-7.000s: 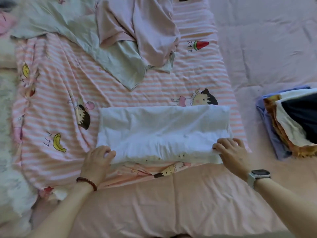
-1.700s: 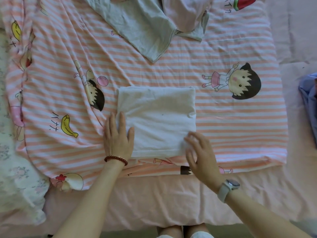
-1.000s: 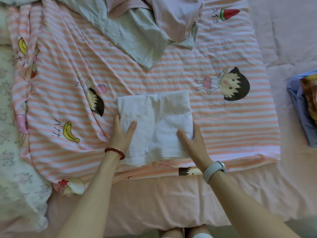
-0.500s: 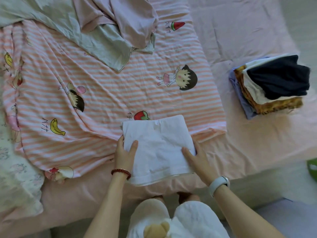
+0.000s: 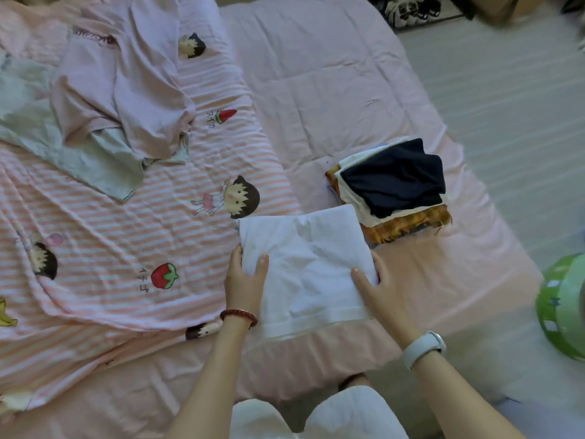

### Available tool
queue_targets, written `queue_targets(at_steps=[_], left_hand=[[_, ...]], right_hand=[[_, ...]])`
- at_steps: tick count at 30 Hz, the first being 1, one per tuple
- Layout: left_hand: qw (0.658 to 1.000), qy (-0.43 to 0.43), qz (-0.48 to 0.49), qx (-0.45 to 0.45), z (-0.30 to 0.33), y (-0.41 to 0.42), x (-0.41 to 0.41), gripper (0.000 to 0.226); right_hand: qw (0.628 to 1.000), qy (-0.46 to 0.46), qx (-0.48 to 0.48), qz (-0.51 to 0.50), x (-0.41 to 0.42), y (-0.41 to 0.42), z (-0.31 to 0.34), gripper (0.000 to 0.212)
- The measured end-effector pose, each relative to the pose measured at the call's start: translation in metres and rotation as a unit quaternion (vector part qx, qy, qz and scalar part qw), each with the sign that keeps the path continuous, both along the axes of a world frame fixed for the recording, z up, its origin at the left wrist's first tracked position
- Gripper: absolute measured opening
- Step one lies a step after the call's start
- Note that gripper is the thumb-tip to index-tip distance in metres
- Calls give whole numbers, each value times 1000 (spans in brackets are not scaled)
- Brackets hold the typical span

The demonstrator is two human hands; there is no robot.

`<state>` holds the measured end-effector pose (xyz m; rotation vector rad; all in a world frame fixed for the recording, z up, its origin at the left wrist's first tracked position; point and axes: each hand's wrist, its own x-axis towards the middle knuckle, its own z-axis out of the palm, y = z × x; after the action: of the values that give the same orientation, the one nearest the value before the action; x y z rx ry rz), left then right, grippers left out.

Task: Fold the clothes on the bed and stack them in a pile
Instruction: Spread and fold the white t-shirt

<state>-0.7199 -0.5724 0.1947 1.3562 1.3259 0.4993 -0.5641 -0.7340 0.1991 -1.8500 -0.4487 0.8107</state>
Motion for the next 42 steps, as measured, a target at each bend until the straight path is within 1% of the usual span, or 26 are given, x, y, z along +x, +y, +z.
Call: queue_targets(at_steps=[7, 12, 14, 16, 17, 20, 22, 23, 24, 25, 26, 27, 28, 29, 30, 31, 32, 34, 36, 39, 42], left_hand=[[997, -51, 63, 9, 10, -32, 162, 35], [993, -94, 69, 25, 9, -15, 262, 36], [993, -91, 70, 25, -1, -2, 292, 40], [995, -74, 67, 8, -18, 7, 315, 42], [997, -53, 60, -7, -30, 8, 324, 43], [995, 55, 27, -75, -67, -3, 337, 52], [989, 110, 12, -100, -80, -13, 335, 57], [987, 138, 9, -78, -81, -17, 331, 60], [982, 187, 5, -23, -78, -20, 327, 63], [966, 254, -6, 55, -85, -22, 334, 66], [943, 297, -22, 147, -83, -27, 335, 66], [916, 314, -50, 245, -79, -33, 332, 64], [890, 313, -87, 321, -76, -38, 332, 58], [869, 308, -123, 368, -75, -42, 336, 53], [856, 308, -152, 387, -77, -44, 341, 49], [851, 311, -172, 386, -78, -43, 347, 47], [854, 318, -186, 368, -80, -42, 352, 48], [865, 335, -203, 312, -92, -41, 356, 57], [871, 328, -219, 293, -104, -49, 353, 64], [858, 322, -240, 320, -127, -66, 345, 69], [859, 333, -237, 309, -146, -73, 344, 70]], right_hand=[[998, -48, -4, 52, 182, -11, 24, 34], [995, -89, 3, 54, 291, 14, 30, 31], [994, -84, 10, 65, 324, 28, 24, 29], [995, -70, -3, 75, 352, 38, 8, 27], [994, -65, -26, 84, 364, 42, -4, 29], [978, -34, -143, 147, 386, 40, -38, 37], [969, -21, -185, 163, 387, 32, -53, 41], [965, -64, -198, 162, 381, 27, -56, 45], [952, -142, -222, 159, 374, 23, -55, 49], [930, -227, -247, 148, 379, 24, -66, 53], [905, -314, -249, 143, 374, 24, -67, 55], [880, -389, -229, 151, 363, 24, -66, 53], [858, -445, -200, 159, 354, 27, -64, 50], [835, -492, -177, 171, 349, 34, -61, 46], [814, -525, -165, 187, 346, 42, -60, 42], [797, -542, -165, 209, 343, 51, -60, 40], [792, -532, -182, 239, 341, 59, -62, 41], [795, -469, -238, 301, 343, 66, -75, 51], [786, -439, -275, 337, 347, 56, -96, 59], [777, -429, -296, 352, 346, 30, -123, 62], [779, -424, -305, 346, 342, 23, -140, 62]])
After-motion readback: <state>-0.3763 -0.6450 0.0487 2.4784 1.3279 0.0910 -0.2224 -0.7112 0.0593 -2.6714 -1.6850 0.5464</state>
